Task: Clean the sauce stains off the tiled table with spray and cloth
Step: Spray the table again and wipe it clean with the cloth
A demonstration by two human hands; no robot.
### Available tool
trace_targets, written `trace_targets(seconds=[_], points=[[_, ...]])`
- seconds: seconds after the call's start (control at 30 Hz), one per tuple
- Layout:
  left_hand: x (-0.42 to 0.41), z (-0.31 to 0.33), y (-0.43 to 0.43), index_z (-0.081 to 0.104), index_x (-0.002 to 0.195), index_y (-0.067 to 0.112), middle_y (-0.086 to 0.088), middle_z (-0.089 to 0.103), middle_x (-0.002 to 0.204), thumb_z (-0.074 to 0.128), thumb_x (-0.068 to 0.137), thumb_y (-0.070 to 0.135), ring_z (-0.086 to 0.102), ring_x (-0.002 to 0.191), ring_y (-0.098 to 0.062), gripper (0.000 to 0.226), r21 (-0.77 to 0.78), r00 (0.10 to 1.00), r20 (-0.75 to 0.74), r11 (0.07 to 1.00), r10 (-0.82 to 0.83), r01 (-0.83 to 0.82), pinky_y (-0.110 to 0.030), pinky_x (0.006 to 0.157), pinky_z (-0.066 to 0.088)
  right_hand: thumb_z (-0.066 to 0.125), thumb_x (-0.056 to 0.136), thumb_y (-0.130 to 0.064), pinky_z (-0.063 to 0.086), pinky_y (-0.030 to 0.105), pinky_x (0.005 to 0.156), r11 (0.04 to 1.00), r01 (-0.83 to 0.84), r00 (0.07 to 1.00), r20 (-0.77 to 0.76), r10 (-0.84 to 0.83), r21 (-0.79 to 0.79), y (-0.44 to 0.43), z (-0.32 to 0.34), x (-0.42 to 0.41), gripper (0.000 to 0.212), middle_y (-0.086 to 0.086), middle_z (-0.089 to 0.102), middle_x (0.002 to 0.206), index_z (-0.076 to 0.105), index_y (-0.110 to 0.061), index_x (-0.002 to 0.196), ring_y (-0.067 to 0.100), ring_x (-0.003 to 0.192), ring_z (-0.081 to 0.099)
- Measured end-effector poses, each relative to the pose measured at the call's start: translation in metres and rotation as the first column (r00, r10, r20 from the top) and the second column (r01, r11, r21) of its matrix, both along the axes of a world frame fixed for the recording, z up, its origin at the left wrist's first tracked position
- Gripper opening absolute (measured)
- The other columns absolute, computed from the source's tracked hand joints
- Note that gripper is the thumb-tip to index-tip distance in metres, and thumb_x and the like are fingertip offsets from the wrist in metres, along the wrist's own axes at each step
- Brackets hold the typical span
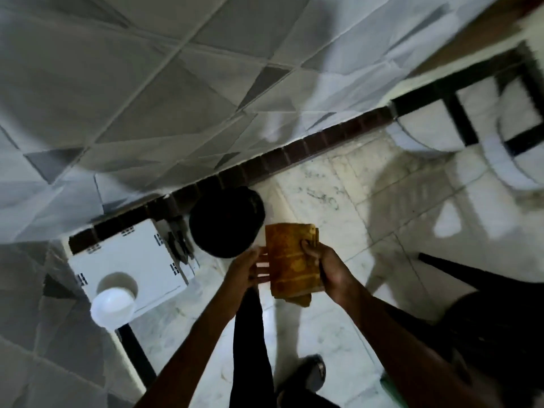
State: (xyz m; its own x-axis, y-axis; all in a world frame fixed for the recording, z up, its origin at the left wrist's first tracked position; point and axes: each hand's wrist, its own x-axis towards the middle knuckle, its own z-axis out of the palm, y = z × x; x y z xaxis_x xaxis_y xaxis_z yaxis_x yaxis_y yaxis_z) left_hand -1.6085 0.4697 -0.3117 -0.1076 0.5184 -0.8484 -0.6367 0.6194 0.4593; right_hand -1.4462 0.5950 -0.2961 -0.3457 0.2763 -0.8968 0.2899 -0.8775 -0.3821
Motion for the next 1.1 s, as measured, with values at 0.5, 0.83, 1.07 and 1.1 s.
trace_targets(seconds=[0.5, 0.83, 1.07, 1.1], points=[[0.313, 0.293, -0.084, 0.070, 0.111, 0.013, -0.012, 0.075, 0.106, 0.073, 0.084, 0.033, 0.072, 0.098, -0.029, 0.034, 0.240, 0.769, -0.141, 0.732, -0.624, 0.638, -0.040, 0.074, 0.058, 0.063, 0.097, -0.027, 0.048, 0.056, 0.107, 0.762, 0.588, 0.803, -0.081, -0.590, 0.270, -0.219, 0.290, 0.363, 0.041, 0.022, 0.071, 0.122, 0.060, -0.004, 0.131, 0.040, 0.113, 0.069], [0.564, 0.358, -0.153, 0.069, 0.114, 0.017, -0.009, 0.074, 0.109, 0.073, 0.086, 0.036, 0.071, 0.100, -0.024, 0.034, 0.343, 0.375, -0.343, 0.256, -0.861, 0.904, -0.034, 0.073, 0.055, 0.056, 0.102, -0.016, 0.055, 0.049, 0.098, 0.294, 0.831, 0.407, -0.156, -0.900, 0.472, -0.399, 0.342, 0.577, 0.025, 0.013, 0.075, 0.115, 0.064, -0.013, 0.126, 0.031, 0.108, 0.072], [0.737, 0.380, -0.197, 0.070, 0.102, 0.016, -0.003, 0.075, 0.098, 0.067, 0.091, 0.023, 0.069, 0.084, -0.011, 0.013, 0.371, 0.160, -0.386, 0.006, -0.908, 0.929, -0.018, 0.063, 0.054, 0.056, 0.102, -0.014, 0.050, 0.054, 0.105, 0.000, 0.863, 0.106, -0.181, -0.978, 0.505, -0.480, 0.338, 0.702, 0.025, 0.016, 0.074, 0.116, 0.066, -0.010, 0.125, 0.036, 0.113, 0.069], [0.759, 0.381, -0.202, 0.071, 0.101, 0.016, -0.001, 0.075, 0.096, 0.066, 0.092, 0.024, 0.069, 0.083, -0.009, 0.013, 0.371, 0.133, -0.391, -0.024, -0.911, 0.928, -0.016, 0.062, 0.053, 0.056, 0.102, -0.014, 0.050, 0.054, 0.105, -0.028, 0.861, 0.077, -0.184, -0.980, 0.509, -0.488, 0.340, 0.719, 0.024, 0.016, 0.074, 0.116, 0.066, -0.010, 0.123, 0.037, 0.113, 0.069]])
